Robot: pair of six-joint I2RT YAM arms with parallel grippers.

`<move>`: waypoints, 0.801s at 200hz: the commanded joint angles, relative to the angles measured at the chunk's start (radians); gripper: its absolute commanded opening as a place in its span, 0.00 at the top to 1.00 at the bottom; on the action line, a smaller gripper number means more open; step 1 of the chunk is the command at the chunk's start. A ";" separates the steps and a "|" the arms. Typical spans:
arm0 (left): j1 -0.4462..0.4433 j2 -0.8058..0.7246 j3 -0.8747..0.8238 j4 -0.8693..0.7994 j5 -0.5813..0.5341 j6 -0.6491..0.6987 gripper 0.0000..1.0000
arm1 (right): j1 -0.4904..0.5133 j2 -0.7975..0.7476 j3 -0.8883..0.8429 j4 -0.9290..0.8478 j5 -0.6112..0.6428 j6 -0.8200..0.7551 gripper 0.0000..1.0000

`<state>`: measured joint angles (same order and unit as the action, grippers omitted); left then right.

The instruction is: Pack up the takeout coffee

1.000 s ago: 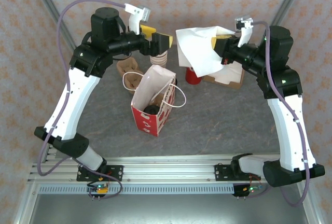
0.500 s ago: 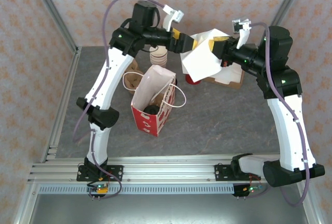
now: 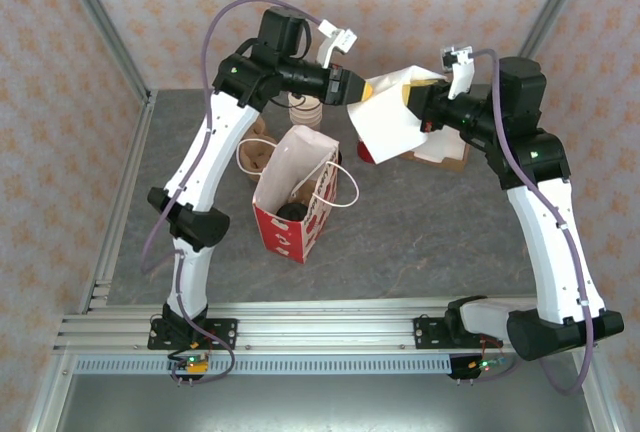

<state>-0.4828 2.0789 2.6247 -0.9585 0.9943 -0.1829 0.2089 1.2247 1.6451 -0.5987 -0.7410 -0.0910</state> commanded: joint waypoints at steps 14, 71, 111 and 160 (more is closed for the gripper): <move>0.004 -0.111 -0.056 -0.018 -0.051 0.051 0.99 | 0.004 -0.033 -0.018 0.010 0.062 0.000 1.00; 0.018 -0.239 -0.198 0.020 -0.235 0.096 0.64 | 0.004 -0.036 -0.016 0.035 -0.033 -0.001 1.00; 0.064 -0.213 -0.207 -0.001 -0.156 0.080 0.28 | 0.004 -0.035 0.010 0.028 -0.135 -0.037 1.00; 0.083 -0.176 -0.175 -0.006 -0.009 0.026 0.07 | 0.004 -0.029 0.034 0.041 -0.216 -0.039 1.00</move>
<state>-0.4049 1.8935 2.4264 -0.9619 0.8825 -0.1295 0.2089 1.2087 1.6291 -0.5968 -0.8829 -0.1101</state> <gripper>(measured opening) 0.897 0.049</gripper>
